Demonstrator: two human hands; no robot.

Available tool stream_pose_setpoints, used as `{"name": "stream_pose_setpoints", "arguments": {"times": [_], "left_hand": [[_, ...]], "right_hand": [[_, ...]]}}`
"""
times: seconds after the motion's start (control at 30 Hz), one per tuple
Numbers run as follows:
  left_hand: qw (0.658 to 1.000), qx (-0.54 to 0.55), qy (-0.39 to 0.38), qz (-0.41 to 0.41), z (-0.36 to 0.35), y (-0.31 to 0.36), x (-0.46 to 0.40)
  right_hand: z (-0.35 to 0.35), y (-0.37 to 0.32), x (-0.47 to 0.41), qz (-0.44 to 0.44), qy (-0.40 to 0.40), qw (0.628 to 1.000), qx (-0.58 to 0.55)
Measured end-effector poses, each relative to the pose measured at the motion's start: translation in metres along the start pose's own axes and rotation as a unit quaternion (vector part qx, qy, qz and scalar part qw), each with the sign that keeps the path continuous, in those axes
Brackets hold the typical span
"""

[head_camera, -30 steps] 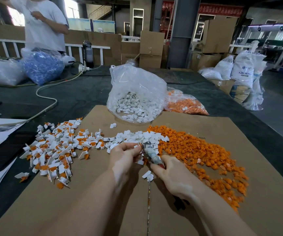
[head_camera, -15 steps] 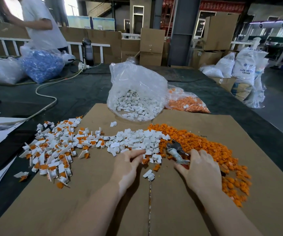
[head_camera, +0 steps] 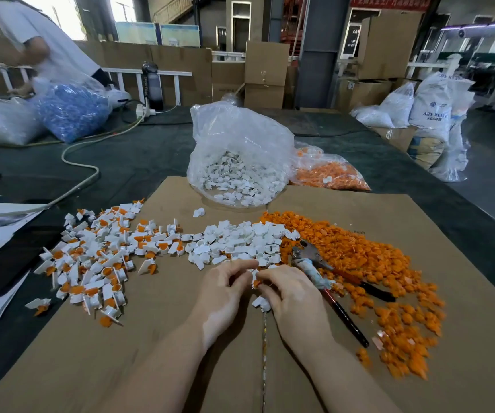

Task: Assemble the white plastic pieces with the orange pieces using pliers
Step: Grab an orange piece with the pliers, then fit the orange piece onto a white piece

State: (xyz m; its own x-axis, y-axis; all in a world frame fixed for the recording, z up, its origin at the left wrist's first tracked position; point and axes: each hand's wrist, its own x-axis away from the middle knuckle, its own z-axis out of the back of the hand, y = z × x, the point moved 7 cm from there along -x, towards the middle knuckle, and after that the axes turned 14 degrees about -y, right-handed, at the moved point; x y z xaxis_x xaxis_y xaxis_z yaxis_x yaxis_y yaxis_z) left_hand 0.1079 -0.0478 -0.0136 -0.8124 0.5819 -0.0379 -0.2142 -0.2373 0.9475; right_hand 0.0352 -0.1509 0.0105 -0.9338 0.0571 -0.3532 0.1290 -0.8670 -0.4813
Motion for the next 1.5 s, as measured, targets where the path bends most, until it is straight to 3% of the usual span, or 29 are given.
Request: {"name": "stream_pose_setpoints", "arguments": {"times": [0.1, 0.77, 1.13, 1.5], "left_hand": [[0.998, 0.055, -0.002, 0.000, 0.000, -0.002, 0.005], [0.998, -0.016, -0.048, -0.031, -0.010, 0.009, 0.009], [0.989, -0.043, 0.140, 0.015, 0.025, -0.005, 0.011], [0.930, -0.195, 0.280, 0.134, 0.107, -0.032, 0.018]], "right_hand": [[0.001, 0.003, 0.001, -0.016, 0.027, 0.999, -0.037], [0.003, 0.003, 0.004, -0.013, 0.025, 0.999, -0.034], [0.011, 0.019, 0.010, -0.093, 0.091, 0.991, -0.033], [0.009, 0.020, 0.009, -0.108, 0.085, 0.990, -0.007]]}}
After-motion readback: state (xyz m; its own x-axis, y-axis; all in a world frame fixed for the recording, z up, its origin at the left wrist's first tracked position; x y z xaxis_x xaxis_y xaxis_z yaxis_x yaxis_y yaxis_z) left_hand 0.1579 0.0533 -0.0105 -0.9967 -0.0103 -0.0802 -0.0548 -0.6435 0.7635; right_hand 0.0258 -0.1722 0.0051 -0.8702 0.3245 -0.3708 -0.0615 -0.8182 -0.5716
